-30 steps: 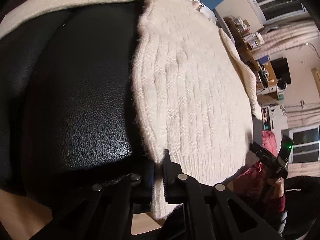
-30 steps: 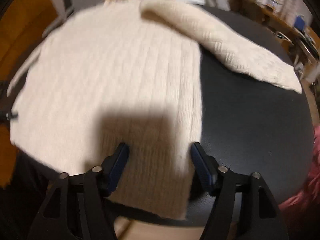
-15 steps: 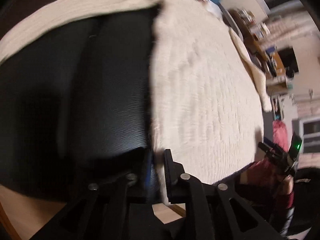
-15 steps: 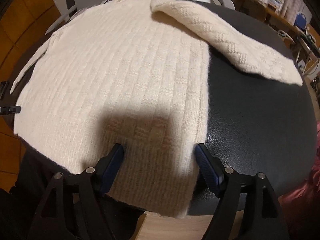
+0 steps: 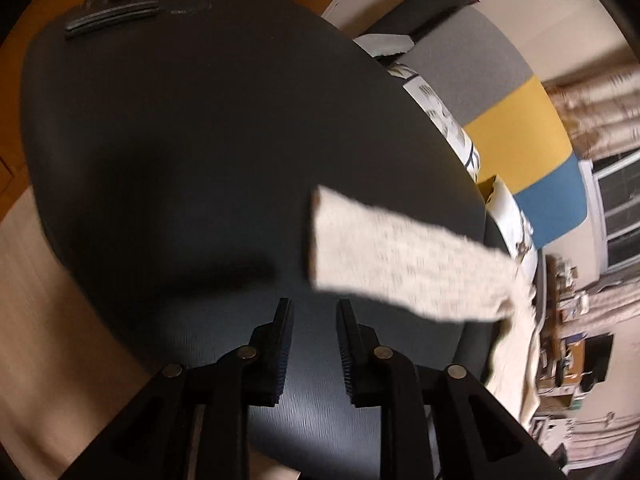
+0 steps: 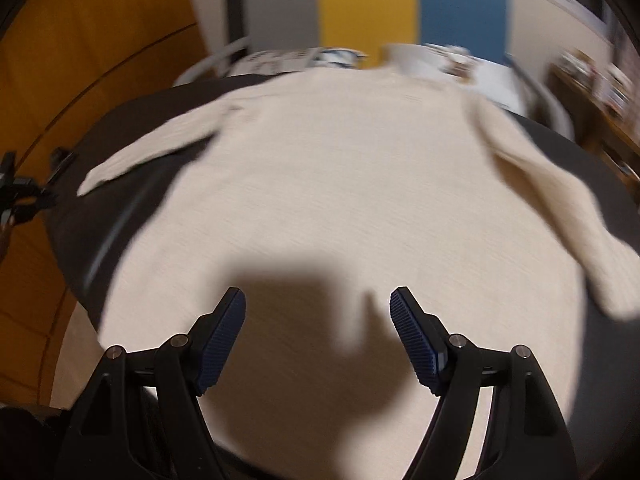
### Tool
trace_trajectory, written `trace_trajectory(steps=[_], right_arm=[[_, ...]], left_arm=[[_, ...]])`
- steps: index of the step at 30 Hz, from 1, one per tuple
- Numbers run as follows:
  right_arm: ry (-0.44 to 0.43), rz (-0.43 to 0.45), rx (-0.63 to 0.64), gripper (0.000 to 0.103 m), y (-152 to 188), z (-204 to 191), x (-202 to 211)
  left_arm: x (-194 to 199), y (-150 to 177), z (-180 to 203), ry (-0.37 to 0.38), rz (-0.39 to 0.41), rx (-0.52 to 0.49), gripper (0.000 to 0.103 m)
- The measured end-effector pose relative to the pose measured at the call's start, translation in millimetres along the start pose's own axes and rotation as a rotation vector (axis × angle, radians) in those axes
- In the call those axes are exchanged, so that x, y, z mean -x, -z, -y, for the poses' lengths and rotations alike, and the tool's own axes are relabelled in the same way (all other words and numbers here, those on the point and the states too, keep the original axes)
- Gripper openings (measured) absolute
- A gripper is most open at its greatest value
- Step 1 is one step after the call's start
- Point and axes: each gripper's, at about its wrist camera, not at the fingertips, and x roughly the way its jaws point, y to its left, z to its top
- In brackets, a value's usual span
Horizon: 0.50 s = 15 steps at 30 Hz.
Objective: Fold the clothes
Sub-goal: 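Release the sleeve with the right gripper and grasp the hem edge with the left gripper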
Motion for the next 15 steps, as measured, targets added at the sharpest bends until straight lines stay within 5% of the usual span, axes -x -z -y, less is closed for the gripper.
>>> trace_trajectory(steps=[4,12,15], right_arm=[[-0.051,-0.013,0.055,0.078,-31.0,-46.6,-34.8],[-0.072,-0.04,0.113,0.078,-64.3,-78.3,-58.5],[-0.071,-0.036,0.114,0.078,-78.3,-77.9,-67.8]], left_arm=[[-32.1,-21.9,-1.9,-0.018,-0.047,0.023,0.024],[-63.1,-44.7,5.9,0.105,-0.087,0.055,0.025],[-64.3,-43.0,17.4,0.09,-0.073,-0.018,0.002]])
